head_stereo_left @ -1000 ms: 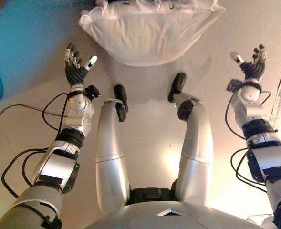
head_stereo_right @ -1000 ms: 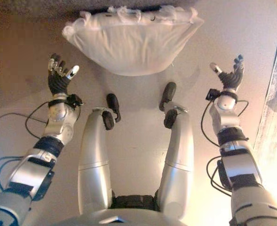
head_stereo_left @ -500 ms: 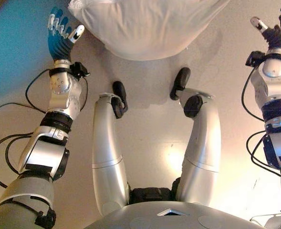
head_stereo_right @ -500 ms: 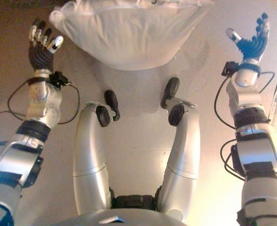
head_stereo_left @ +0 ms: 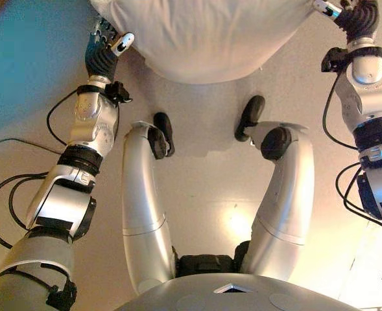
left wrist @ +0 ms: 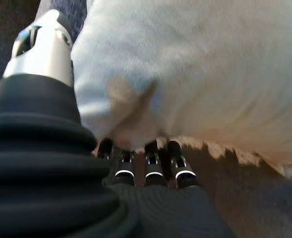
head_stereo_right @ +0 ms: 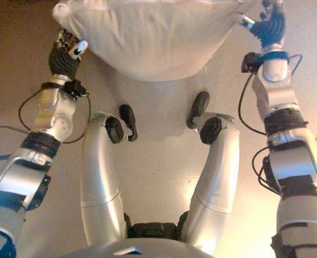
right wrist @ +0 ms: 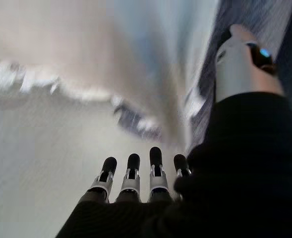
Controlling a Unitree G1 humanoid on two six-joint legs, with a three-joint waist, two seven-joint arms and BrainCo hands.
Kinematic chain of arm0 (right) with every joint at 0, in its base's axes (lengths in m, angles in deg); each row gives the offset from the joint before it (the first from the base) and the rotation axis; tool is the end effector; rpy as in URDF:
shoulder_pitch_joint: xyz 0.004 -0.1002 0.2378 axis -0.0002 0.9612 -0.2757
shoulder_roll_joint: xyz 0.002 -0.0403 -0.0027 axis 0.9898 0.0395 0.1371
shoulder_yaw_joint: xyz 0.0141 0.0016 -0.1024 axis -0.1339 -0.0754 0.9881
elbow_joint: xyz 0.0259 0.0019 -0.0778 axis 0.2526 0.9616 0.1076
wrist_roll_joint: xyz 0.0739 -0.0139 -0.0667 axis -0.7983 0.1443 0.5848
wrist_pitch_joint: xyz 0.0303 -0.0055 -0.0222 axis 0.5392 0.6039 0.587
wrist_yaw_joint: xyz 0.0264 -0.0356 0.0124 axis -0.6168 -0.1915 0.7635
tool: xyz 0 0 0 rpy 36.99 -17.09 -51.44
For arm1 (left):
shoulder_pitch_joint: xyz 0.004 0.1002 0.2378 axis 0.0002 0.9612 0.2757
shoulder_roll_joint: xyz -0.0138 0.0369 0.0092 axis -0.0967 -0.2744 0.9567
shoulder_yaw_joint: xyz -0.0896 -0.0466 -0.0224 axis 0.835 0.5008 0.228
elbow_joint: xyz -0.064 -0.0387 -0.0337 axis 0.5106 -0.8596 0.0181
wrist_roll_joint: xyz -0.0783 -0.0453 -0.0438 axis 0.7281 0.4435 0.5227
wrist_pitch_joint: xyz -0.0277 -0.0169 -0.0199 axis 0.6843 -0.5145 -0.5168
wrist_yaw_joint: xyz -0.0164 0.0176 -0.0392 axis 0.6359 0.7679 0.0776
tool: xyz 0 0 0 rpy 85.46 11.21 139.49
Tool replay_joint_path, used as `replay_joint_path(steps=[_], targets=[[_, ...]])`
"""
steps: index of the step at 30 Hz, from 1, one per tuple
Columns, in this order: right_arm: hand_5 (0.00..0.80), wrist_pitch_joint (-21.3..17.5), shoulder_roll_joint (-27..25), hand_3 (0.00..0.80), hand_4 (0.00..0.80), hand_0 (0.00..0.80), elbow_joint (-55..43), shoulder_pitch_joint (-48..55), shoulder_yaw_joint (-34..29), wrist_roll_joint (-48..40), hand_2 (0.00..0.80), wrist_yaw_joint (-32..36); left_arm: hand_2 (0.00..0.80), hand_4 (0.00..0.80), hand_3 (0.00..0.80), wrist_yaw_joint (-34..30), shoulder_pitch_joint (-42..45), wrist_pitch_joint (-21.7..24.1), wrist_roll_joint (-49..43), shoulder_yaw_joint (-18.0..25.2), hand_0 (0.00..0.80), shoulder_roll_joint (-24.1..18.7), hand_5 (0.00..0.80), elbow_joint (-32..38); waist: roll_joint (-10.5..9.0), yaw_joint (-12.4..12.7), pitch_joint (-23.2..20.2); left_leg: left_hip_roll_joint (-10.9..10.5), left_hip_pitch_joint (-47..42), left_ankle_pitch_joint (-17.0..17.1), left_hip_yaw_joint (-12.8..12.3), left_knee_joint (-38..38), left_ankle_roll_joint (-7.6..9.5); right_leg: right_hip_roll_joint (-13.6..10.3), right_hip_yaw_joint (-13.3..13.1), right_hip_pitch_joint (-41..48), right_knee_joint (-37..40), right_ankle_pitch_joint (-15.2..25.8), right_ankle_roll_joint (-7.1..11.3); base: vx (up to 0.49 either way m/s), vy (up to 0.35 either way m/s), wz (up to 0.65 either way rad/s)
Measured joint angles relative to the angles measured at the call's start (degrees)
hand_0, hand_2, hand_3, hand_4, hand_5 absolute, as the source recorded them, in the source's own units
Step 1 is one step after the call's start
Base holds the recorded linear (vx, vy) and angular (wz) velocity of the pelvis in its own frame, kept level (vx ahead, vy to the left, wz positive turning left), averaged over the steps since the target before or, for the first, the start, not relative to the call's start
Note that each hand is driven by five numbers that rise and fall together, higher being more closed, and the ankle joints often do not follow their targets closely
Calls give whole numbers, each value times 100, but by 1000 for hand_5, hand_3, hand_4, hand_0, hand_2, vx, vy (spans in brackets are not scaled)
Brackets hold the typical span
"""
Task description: Pick up the cushion and take it to the sofa
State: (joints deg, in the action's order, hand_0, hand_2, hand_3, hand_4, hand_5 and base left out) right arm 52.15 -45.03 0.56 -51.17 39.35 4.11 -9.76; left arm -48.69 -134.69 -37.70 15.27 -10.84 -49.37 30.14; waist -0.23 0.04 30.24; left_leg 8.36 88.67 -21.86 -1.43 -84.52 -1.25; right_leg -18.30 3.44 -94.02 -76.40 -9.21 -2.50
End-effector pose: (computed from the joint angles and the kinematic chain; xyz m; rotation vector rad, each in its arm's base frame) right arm 0.3441 -0.2356 0.2379 -0.2077 -0.4678 -0.1028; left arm 0.3403 0.2090 0.1741 -0.1947 -0.3831 -0.0972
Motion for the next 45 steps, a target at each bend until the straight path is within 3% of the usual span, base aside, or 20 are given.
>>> replay_joint_path(steps=[7, 19, 20, 21, 22, 23, 45], targets=[[0, 51, 210, 0, 0, 0, -208, -7, 53, -561, 0, 586, 0, 0, 0, -177, -5, -417, 359, 19, 0, 58, 0, 170, 0, -1, 0, -4, -10, -1, 8, -112, -1, -33, -29, 1, -138, -23, -25, 7, -1, 2], [0, 565, 473, 0, 0, 0, -382, 263, -308, -1292, 0, 1562, 0, 0, 0, -170, 106, -827, 398, 192, 0, 307, 0, 260, -1, -56, 0, -37, -73, 7, -10, -256, 14, -74, -116, 22, -303, -26, -18, 2, 2, 1], [0, 603, 477, 0, 0, 0, -424, 296, -320, -1300, 0, 1591, 587, 587, 587, -170, 133, -832, 389, 213, 587, 325, 587, 279, -1, -60, 0, -37, -77, 9, -10, -263, 17, -75, -117, 27, -307, -26, -18, 0, 0, 0], [0, 620, 494, 0, 0, 0, -435, 338, -327, -1309, 0, 1625, 800, 800, 800, -169, 187, -839, 384, 239, 800, 337, 800, 322, -1, -69, 0, -36, -87, 8, -6, -283, 16, -75, -119, 40, -325, -26, -18, 0, 0, 0], [464, 647, 506, 464, 464, 464, -435, 372, -344, -1310, 464, 1631, 800, 800, 800, -168, 214, -854, 383, 254, 800, 357, 800, 329, -1, -69, 0, -36, -99, 3, 1, -303, 18, -77, -122, 54, -345, -27, -19, 0, 0, 0], [800, 657, 517, 800, 800, 800, -435, 389, -361, -1308, 800, 1630, 800, 800, 800, -150, 234, -885, 372, 262, 800, 368, 800, 329, -1, -67, 0, -37, -100, 3, 5, -318, 18, -79, -123, 60, -352, -27, -18, 0, 0, 0], [800, 626, 722, 800, 800, 800, -429, 1058, -407, -848, 800, 1535, 800, 800, 800, -108, 654, -987, 22, 414, 800, 552, 800, 330, -21, -83, 11, -5, -23, -27, 95, -652, 56, -81, -137, 76, -565, -17, 0, 0, 0, 0]])
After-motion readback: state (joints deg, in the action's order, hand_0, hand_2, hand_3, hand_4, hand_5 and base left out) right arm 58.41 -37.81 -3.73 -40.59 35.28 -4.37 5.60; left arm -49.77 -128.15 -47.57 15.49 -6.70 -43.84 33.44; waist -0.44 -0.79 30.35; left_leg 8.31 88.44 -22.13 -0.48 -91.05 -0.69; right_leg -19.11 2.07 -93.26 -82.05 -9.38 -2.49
